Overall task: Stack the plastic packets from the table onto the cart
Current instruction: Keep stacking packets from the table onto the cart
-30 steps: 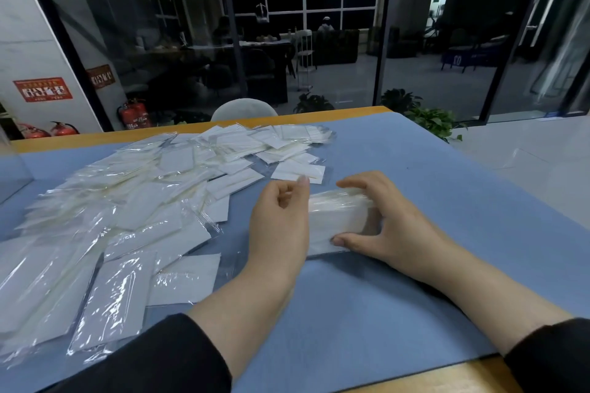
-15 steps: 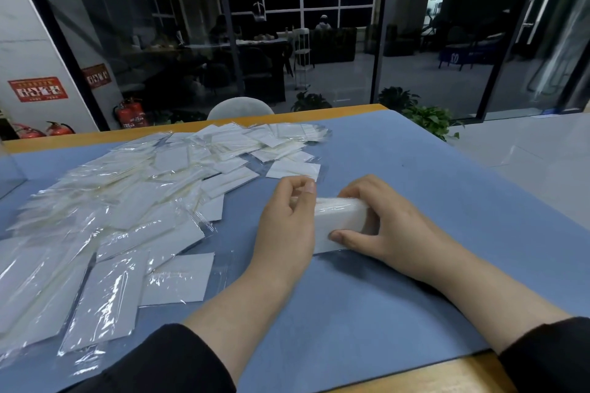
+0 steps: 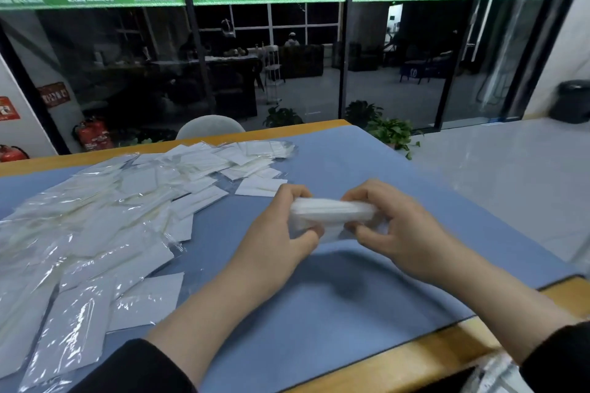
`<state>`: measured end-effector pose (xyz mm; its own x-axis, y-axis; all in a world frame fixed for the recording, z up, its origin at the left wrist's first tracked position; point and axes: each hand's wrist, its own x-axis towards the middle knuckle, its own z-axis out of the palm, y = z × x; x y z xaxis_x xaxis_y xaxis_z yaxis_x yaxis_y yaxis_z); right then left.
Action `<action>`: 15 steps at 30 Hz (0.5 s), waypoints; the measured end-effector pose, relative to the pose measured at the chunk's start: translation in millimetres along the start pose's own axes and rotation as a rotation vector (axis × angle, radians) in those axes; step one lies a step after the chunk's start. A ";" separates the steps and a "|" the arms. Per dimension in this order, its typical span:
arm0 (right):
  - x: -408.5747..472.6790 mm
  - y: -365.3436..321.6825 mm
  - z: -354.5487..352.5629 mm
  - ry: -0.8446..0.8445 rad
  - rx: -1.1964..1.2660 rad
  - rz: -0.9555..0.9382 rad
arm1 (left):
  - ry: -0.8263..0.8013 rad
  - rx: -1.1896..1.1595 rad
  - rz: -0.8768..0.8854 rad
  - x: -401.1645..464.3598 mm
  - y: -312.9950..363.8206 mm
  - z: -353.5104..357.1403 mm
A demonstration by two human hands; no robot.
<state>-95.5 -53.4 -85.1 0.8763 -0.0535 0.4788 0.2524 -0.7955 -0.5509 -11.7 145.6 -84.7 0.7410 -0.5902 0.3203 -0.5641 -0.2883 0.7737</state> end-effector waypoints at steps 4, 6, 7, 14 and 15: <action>-36.3 -5.4 -43.3 0.071 -0.047 0.093 | -0.088 -0.082 0.031 9.1 41.4 36.9; -64.1 -3.0 -77.2 0.102 -0.089 0.157 | -0.142 -0.106 0.064 15.1 68.3 67.6; -80.9 -0.4 -97.7 0.119 -0.114 0.200 | -0.180 -0.121 0.090 17.9 83.8 85.6; -222.0 13.0 -251.5 0.223 -0.399 0.502 | -0.473 -0.211 0.327 16.5 211.1 228.0; -240.4 14.3 -269.1 0.237 -0.425 0.529 | -0.498 -0.224 0.359 13.8 227.3 245.2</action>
<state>-412.9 -214.3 -24.2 0.7124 -0.5880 0.3830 -0.4052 -0.7903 -0.4597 -219.0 -112.9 -38.4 0.2326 -0.9149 0.3300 -0.6159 0.1240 0.7780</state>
